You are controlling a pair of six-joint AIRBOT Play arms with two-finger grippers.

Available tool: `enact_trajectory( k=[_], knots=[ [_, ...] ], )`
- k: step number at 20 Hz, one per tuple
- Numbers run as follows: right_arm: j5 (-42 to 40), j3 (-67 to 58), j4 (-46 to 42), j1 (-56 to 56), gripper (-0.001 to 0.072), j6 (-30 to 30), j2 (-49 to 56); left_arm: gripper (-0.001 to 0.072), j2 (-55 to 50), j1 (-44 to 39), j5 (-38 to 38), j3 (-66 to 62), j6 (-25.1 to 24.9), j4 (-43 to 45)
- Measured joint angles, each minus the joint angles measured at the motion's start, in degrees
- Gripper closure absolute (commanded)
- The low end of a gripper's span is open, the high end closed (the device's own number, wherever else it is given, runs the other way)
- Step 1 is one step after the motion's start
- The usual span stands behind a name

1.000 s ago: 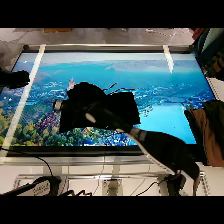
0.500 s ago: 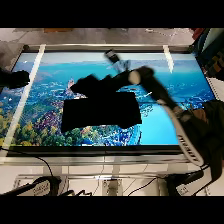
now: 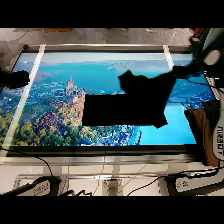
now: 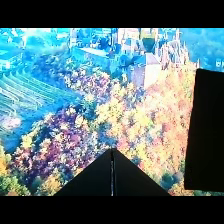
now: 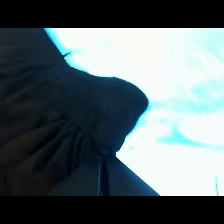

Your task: Fold the clothes and pants, and hang the long-sleeved shirts on hangers.

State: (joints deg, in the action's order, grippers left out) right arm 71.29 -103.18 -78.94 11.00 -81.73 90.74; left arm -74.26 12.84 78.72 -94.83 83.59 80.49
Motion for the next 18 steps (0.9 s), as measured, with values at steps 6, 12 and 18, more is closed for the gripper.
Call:
enact_trajectory(
  k=[6,12,18],
  knots=[
    [3.4,0.0,1.8,8.0,0.0693,-0.5,-0.2,0.0691,-1.7,-0.3,-0.8,0.5,2.2,-0.9],
    [4.1,0.0,2.6,9.0,0.0692,0.3,-0.2,0.0693,-8.1,-0.9,-0.6,1.3,3.8,-2.0],
    [4.5,0.0,2.6,9.2,0.0692,0.4,-0.2,0.0698,-14.1,-1.0,2.0,4.1,4.0,-4.5]
  ],
)
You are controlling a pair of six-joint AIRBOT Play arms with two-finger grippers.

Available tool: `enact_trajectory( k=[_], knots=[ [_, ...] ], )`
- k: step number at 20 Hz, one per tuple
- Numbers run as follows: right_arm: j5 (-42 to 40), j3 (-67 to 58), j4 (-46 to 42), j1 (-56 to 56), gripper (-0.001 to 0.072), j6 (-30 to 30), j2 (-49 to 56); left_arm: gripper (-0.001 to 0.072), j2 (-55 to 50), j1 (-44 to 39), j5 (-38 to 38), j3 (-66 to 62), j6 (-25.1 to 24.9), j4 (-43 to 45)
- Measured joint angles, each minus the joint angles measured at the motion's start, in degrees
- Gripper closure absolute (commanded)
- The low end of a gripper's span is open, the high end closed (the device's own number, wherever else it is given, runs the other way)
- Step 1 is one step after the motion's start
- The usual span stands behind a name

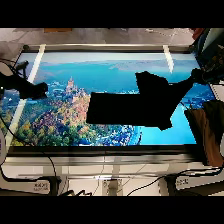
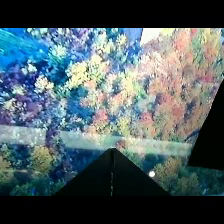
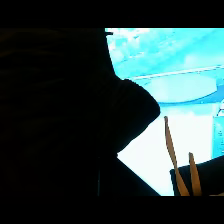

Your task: Fold the clothes and pants, and hang the long-sleeved shirts on hangers.

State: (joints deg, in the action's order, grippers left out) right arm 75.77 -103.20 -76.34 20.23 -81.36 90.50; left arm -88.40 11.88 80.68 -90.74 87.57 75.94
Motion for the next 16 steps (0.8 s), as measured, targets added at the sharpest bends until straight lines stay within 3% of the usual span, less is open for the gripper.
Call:
enact_trajectory(
  k=[3,8,13,14,15,16],
  knots=[
    [-0.1,0.0,0.1,0.0,0.0693,0.1,0.0,0.0698,2.6,-0.1,-2.2,8.8,-2.1,-4.7],
    [-0.2,0.0,0.7,0.0,0.0693,0.1,0.0,0.0695,11.7,-2.6,-14.2,31.7,-8.6,-19.4],
    [-0.2,0.0,1.1,0.0,0.0692,0.1,0.0,0.0689,12.3,-6.0,-21.2,41.5,-11.9,-26.9],
    [-0.2,0.0,1.1,0.0,0.0692,0.1,0.0,0.059,11.6,-6.6,-21.8,42.1,-12.3,-27.6],
    [-0.3,0.0,1.2,0.0,0.0692,0.1,0.0,0.0224,10.8,-7.3,-22.5,42.6,-12.5,-28.2],
    [-0.3,0.0,1.2,0.0,0.0692,0.1,0.0,0.0019,10.0,-7.9,-22.7,43.0,-12.6,-28.5]
  ],
)
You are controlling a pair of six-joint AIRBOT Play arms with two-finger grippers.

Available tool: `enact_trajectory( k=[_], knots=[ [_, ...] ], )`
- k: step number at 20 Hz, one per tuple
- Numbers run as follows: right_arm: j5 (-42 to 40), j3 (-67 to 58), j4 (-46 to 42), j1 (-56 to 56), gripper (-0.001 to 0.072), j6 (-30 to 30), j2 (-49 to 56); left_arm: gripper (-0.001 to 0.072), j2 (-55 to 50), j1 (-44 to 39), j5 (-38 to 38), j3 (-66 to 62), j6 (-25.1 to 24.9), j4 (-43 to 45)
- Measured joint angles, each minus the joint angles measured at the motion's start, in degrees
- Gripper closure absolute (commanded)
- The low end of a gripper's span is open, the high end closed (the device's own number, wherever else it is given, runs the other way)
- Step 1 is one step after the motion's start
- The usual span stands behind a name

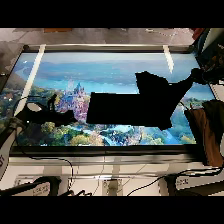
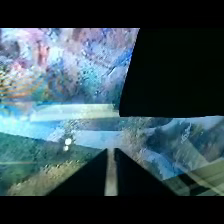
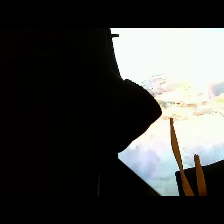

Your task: Fold the clothes and pants, and hang the long-sleeved shirts on hangers.

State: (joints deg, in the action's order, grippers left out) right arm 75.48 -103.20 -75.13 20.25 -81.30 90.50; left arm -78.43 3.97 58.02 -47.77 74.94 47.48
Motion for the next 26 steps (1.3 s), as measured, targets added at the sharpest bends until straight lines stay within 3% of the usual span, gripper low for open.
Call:
enact_trajectory(
  k=[2,10,11,12,14,20,26],
  knots=[
    [0.0,0.0,0.0,0.0,0.0692,0.0,0.0,0.0195,-1.8,-1.4,-1.6,0.4,-0.4,-1.0],
    [-0.1,0.0,0.1,0.0,0.0692,0.0,0.0,0.0236,-9.5,-6.0,-8.4,0.7,-3.6,-14.5],
    [-0.1,0.0,0.1,0.0,0.0692,0.0,0.0,0.0272,-10.3,-6.7,-9.1,0.7,-4.9,-16.3],
    [-0.1,0.0,0.1,0.0,0.0692,0.0,0.0,0.0386,-11.0,-7.5,-9.7,0.7,-6.4,-17.5],
    [-0.1,0.0,0.1,0.0,0.0691,0.0,0.0,0.0684,-12.0,-8.9,-11.1,0.7,-9.4,-19.2],
    [-1.1,0.0,1.8,0.0,0.0692,0.4,0.0,0.0702,-12.9,-7.7,-15.2,-2.8,-13.0,-24.8],
    [-6.8,0.0,7.6,0.0,0.0692,1.2,0.0,0.0703,-9.3,4.3,-13.6,-18.9,-12.3,-27.1]
  ],
)
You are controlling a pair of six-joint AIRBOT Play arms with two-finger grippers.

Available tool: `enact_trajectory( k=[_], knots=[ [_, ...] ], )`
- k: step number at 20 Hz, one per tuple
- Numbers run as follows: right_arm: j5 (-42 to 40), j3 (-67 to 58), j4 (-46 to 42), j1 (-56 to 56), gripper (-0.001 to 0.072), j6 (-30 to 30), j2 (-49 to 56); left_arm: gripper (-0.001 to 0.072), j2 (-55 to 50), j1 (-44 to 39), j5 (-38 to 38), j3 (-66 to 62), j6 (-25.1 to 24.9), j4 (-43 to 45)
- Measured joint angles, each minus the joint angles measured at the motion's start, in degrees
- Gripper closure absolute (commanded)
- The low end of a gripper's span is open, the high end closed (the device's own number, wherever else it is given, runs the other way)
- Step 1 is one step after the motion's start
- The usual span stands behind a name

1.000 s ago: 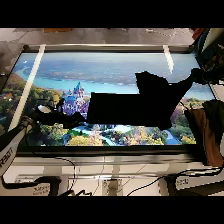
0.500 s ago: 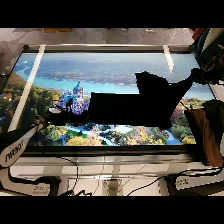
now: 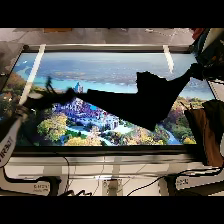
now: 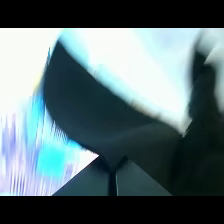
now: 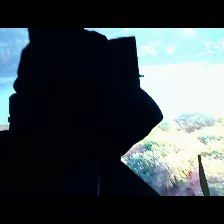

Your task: Fold the clothes and pants, and hang the long-sleeved shirts on hangers.

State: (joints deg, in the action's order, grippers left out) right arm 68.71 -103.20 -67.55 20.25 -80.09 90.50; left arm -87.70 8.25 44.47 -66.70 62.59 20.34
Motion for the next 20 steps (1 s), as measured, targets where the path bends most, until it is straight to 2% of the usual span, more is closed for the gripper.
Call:
enact_trajectory(
  k=[6,10,13,16,20],
  knots=[
    [-9.9,-3.4,8.9,0.0,0.0692,0.2,0.0,0.0703,6.0,15.1,0.5,-15.2,2.0,2.0],
    [-11.8,-7.5,8.7,0.0,0.0693,0.2,-0.1,0.0703,10.1,23.1,5.3,-18.3,4.8,13.7],
    [-7.7,-8.6,5.6,0.0,0.0694,0.2,-0.1,0.0703,11.4,26.9,13.0,-18.8,6.0,25.6],
    [0.5,-8.7,-0.5,0.2,0.0694,-0.1,-0.4,0.0703,12.0,28.9,20.1,-17.6,6.4,37.3],
    [10.5,-6.9,-4.8,0.9,0.0693,-1.2,-4.3,0.0702,12.3,31.0,29.2,-16.4,6.7,46.7]
  ],
)
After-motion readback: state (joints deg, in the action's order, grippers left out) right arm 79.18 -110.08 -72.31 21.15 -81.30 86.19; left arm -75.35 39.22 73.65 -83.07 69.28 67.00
